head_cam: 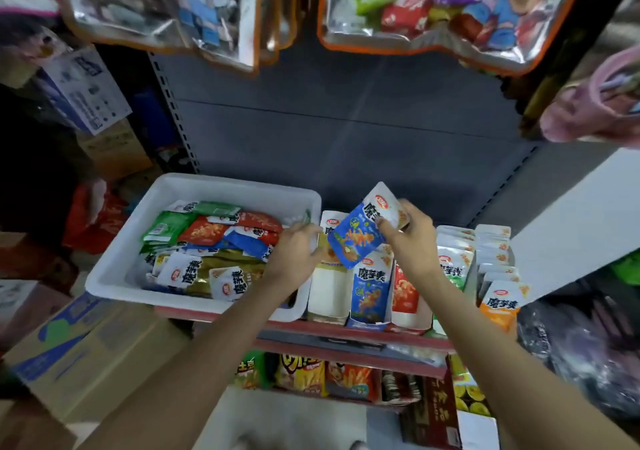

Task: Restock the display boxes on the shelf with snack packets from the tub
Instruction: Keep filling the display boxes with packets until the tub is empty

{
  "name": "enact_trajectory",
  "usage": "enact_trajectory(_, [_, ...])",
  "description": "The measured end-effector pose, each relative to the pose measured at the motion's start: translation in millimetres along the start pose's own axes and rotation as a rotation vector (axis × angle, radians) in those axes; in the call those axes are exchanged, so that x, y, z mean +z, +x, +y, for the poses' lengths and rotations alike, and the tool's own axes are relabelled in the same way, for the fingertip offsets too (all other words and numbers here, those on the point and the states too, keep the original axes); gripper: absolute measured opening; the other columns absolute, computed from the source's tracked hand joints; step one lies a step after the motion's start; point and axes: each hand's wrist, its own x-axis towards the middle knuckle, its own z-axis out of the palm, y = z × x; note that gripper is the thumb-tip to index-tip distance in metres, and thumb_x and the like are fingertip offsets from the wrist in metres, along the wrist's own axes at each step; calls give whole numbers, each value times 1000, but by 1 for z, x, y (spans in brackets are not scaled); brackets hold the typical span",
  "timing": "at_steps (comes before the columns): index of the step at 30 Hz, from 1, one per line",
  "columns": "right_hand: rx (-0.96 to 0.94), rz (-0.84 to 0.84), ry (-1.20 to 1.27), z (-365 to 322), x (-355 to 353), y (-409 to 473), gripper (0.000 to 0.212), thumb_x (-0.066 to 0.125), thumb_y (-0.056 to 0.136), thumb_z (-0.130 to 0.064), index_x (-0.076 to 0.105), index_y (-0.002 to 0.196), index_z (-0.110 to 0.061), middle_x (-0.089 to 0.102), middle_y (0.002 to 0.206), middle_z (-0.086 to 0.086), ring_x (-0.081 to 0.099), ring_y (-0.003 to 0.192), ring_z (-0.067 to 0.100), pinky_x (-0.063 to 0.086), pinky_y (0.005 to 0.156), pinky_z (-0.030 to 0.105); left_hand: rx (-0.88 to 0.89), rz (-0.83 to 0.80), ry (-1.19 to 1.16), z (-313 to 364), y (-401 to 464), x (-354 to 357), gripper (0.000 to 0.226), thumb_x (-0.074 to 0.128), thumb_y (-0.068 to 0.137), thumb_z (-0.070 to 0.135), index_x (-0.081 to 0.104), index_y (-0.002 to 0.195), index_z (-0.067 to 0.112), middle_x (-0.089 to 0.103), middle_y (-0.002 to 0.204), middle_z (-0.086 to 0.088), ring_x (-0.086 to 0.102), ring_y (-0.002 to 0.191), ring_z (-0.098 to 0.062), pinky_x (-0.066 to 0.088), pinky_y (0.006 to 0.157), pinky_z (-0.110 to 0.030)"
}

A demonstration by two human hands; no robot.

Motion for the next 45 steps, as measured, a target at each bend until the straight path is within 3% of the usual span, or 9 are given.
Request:
enact_trajectory(4, [52,14,-13,7,-27,-4,13,56,86,0,55,89,-12,61,76,-11,60,64,-3,45,54,12,-20,-66,200,9,-3,23,55,57,90,9,36,142,9,33,148,-8,28,138,-24,25,112,-31])
enact_trajectory(8, [95,-78,-164,21,-32,-10,10,58,86,-6,56,94,-12,64,82,1,61,70,18,48,57,29,-3,11,195,6,-4,30,63,50,81,-18,43,138,7,45,141,-12,37,133,-24,28,113,-29])
enact_trajectory(12, [40,-211,-454,39,-21,-13,33,61,88,-9,60,121,-6,62,116,11,59,98,27,40,82,27,-4,26,175,5,-2,32,67,50,79,-19,43,139,10,46,140,-11,37,132,-25,29,112,-30])
enact_trajectory(15, [-10,-336,-590,52,-14,-14,34,61,87,-6,61,121,-8,59,119,11,54,108,26,32,79,18,-18,41,171,6,-3,34,66,52,82,-16,39,141,11,42,143,-8,32,135,-23,24,113,-29])
enact_trajectory(21, [-60,-383,-854,65,-3,-14,40,50,91,-4,53,129,-15,51,125,7,51,114,23,45,89,26,-15,66,127,-1,-3,36,66,56,83,-13,39,142,13,42,144,-5,31,136,-20,23,113,-28])
enact_trajectory(30, [-260,-282,-699,37,30,-19,38,58,88,-7,56,125,-10,46,127,8,46,114,23,48,92,34,37,2,-27,-24,-10,22,48,57,90,5,46,136,13,51,136,-6,47,124,-19,36,103,-27])
enact_trajectory(34, [-328,-410,-540,13,70,-18,37,52,89,-2,55,125,-6,45,125,9,49,113,22,39,97,20,-70,71,72,-60,-18,2,40,60,88,6,55,127,12,54,128,-9,54,114,-24,43,91,-28])
enact_trajectory(40, [-184,-772,-605,0,150,-17,51,50,92,-5,36,141,-5,38,139,14,45,121,28,35,100,28,-283,79,344,-122,-29,-37,36,70,79,25,64,111,9,50,125,-11,39,124,-28,42,99,-38])
enact_trajectory(45, [-49,-966,-663,17,192,-19,53,58,92,-18,36,139,-8,49,128,18,51,113,31,44,90,30,-490,-74,263,-137,-33,-47,63,80,70,28,49,118,1,53,116,-17,52,109,-33,46,92,-40])
